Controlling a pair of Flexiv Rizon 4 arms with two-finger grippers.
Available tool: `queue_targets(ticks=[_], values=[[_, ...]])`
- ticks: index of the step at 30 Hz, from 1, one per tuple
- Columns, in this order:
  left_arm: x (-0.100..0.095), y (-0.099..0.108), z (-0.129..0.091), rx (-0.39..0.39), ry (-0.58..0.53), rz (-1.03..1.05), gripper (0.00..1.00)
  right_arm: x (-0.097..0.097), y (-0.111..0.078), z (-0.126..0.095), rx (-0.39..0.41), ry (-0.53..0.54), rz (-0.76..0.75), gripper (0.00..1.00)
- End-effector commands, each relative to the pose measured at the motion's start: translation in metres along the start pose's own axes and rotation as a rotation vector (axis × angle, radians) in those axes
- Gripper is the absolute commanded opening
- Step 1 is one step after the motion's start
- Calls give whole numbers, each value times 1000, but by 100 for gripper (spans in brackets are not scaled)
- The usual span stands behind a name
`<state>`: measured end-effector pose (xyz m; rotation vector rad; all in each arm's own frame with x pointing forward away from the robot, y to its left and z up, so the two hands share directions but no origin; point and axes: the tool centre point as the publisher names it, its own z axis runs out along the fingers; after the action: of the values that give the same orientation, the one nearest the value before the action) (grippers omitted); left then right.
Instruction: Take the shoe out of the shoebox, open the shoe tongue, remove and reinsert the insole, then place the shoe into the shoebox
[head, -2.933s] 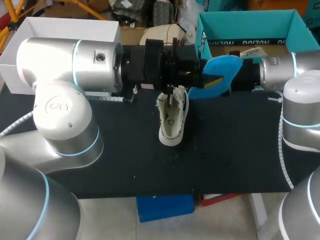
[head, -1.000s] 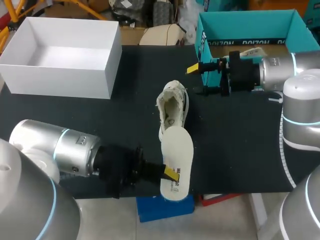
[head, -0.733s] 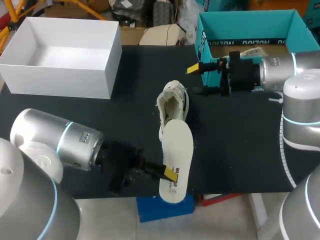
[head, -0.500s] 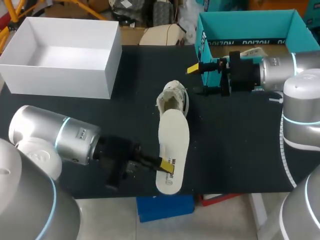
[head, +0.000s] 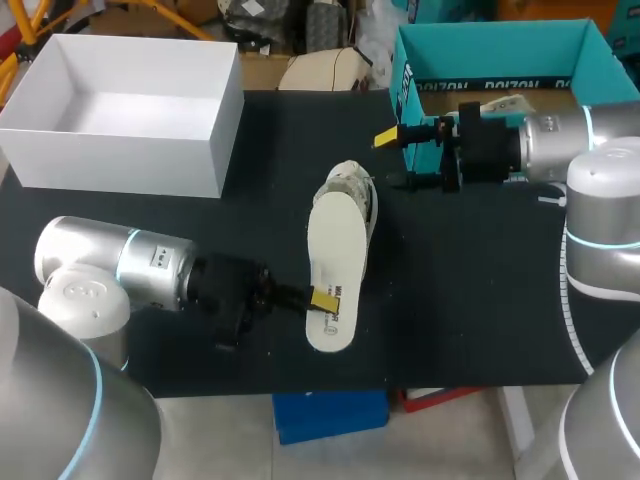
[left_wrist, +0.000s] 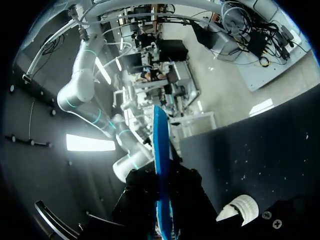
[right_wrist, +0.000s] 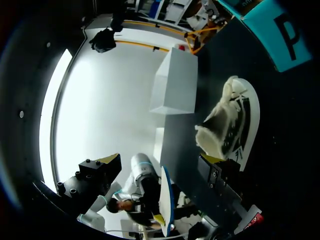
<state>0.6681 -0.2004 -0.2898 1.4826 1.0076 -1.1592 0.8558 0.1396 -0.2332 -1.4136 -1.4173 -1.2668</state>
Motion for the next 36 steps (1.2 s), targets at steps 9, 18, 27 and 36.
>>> queue_targets(ticks=[9, 18, 27, 36], values=[[9, 75, 1, 2, -3, -7, 0, -1, 0, 2, -3, 0, 0, 100], [7, 121, -10, -37, -37, -65, 0, -1, 0, 2, -3, 0, 0, 100], [-7, 146, -16, -45, -39, -38, 0, -1, 0, 2, -3, 0, 0, 100], [-10, 145, -15, -39, -58, -49, 0, -1, 0, 2, -3, 0, 0, 100]])
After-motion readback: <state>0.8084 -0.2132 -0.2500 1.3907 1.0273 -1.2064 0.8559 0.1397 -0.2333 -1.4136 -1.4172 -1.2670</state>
